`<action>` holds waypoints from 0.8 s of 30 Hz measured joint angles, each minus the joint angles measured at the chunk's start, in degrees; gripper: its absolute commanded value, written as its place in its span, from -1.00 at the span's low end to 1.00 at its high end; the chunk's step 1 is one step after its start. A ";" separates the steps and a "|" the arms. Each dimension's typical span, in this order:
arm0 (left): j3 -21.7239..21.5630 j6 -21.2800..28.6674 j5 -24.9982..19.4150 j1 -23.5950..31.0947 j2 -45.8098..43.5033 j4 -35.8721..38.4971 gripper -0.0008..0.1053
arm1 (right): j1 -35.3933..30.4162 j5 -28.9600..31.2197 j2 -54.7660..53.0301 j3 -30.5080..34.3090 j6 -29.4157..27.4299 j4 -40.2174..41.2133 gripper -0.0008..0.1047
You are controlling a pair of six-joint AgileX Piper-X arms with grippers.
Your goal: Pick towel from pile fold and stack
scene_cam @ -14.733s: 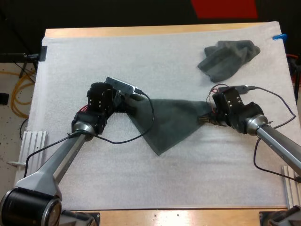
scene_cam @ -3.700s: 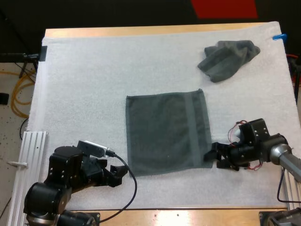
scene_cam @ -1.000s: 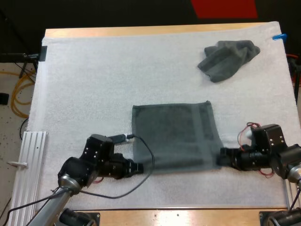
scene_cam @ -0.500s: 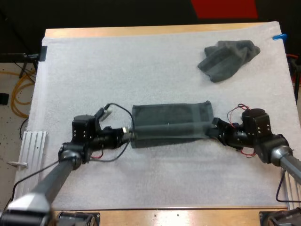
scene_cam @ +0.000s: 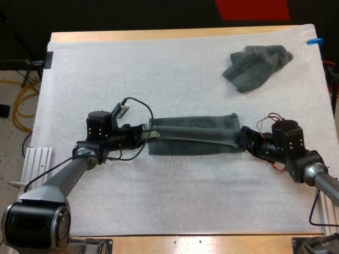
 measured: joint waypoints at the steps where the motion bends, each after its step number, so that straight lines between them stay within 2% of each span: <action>1: 0.00 0.20 0.00 0.00 0.00 0.00 -0.98 | 0.00 0.00 0.00 0.00 0.00 0.00 -0.99; 4: 0.00 1.90 -0.90 0.00 0.00 0.73 -0.98 | 0.00 0.10 0.00 0.00 0.00 0.00 -0.99; 8: 0.00 5.78 -5.09 -0.11 0.00 4.85 -0.98 | 0.12 -0.06 0.00 0.00 0.00 -0.05 -0.99; 11: 0.00 8.65 -6.47 -0.11 0.00 6.33 -0.97 | 0.28 -0.09 0.00 0.00 -0.17 -0.05 -0.99; 13: 0.00 10.16 -6.51 -0.11 0.00 6.40 -0.88 | 0.28 -0.09 0.00 0.00 -0.19 -0.05 -0.98; 15: 0.00 11.91 -6.93 -0.11 0.00 6.30 -0.73 | 0.28 0.18 0.06 0.00 -0.35 -0.14 -0.90; 18: 0.00 13.46 -7.29 -0.11 0.00 5.56 -0.35 | 0.28 0.61 1.09 0.00 -0.45 -1.32 -0.56; 20: 0.00 13.61 -7.52 -0.11 0.00 4.38 -0.13 | 0.28 0.59 2.32 -0.26 -0.55 -3.00 -0.15; 22: -0.04 13.59 -7.66 -0.01 0.00 3.11 -0.08 | 0.28 -0.18 4.11 -0.99 -0.55 -5.34 0.09; 24: -0.31 13.59 -8.40 -0.01 0.00 2.26 -0.08 | 0.28 -1.54 6.07 -2.26 -0.55 -8.67 0.17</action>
